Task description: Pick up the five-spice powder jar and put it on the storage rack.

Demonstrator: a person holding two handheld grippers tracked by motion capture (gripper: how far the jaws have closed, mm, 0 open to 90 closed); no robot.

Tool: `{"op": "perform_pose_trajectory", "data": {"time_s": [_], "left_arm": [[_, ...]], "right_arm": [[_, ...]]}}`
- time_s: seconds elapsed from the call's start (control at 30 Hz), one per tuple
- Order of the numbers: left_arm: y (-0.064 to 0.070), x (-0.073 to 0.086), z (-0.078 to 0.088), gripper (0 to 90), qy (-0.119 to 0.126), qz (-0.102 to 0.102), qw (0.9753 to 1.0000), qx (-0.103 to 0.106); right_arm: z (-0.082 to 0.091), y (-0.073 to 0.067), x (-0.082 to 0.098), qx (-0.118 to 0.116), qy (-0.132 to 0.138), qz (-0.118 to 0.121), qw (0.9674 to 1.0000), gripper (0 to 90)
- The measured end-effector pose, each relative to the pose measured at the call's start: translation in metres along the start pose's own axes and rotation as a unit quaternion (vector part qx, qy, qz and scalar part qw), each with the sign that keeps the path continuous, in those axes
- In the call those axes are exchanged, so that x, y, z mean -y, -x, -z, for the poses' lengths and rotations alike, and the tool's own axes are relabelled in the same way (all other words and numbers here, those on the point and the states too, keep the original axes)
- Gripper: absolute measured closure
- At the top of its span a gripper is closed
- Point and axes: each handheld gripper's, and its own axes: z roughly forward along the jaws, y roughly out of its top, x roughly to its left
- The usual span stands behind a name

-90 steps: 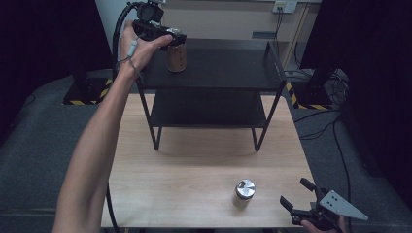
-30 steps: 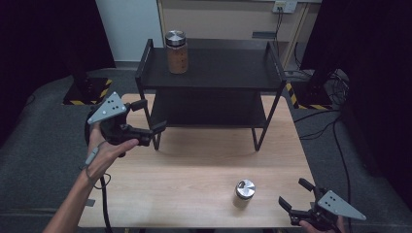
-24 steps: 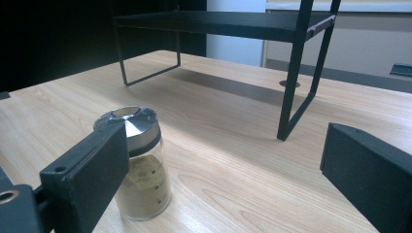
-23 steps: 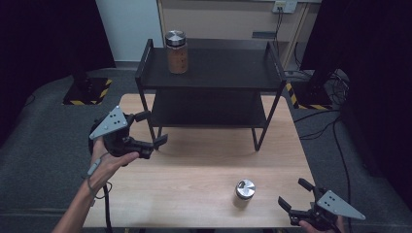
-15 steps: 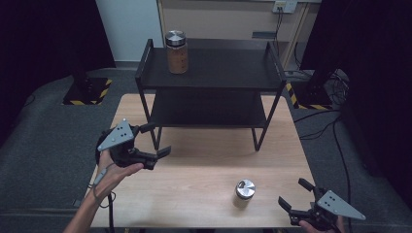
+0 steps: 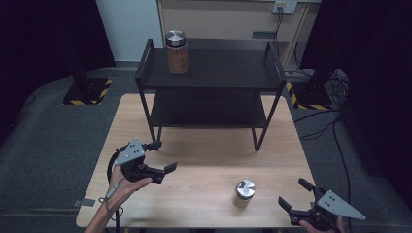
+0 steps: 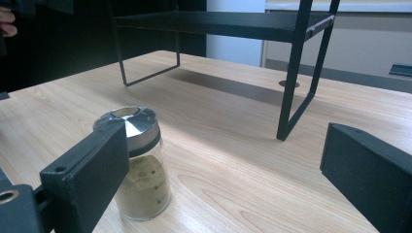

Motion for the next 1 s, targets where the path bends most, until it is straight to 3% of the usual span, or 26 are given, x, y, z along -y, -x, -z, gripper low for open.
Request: {"op": "perform_pose_trajectory", "data": {"time_s": [0.23, 0.63, 1.0], "left_arm": [[0.002, 0.013, -0.007, 4.7, -0.001, 0.006, 1.0000, -0.002], [0.007, 0.023, -0.006, 4.7, -0.012, -0.004, 0.9999, -0.012], [0.018, 0.040, 0.027, 4.7, 0.003, 0.010, 0.9991, -0.042]], "right_arm": [[0.001, 0.000, 0.000, 0.000, 0.001, 0.000, 1.0000, 4.3], [0.001, -0.001, 0.000, 0.001, 0.001, 0.000, 1.0000, 4.4], [0.001, -0.001, 0.000, 0.000, 0.002, 0.000, 1.0000, 4.4]]}}
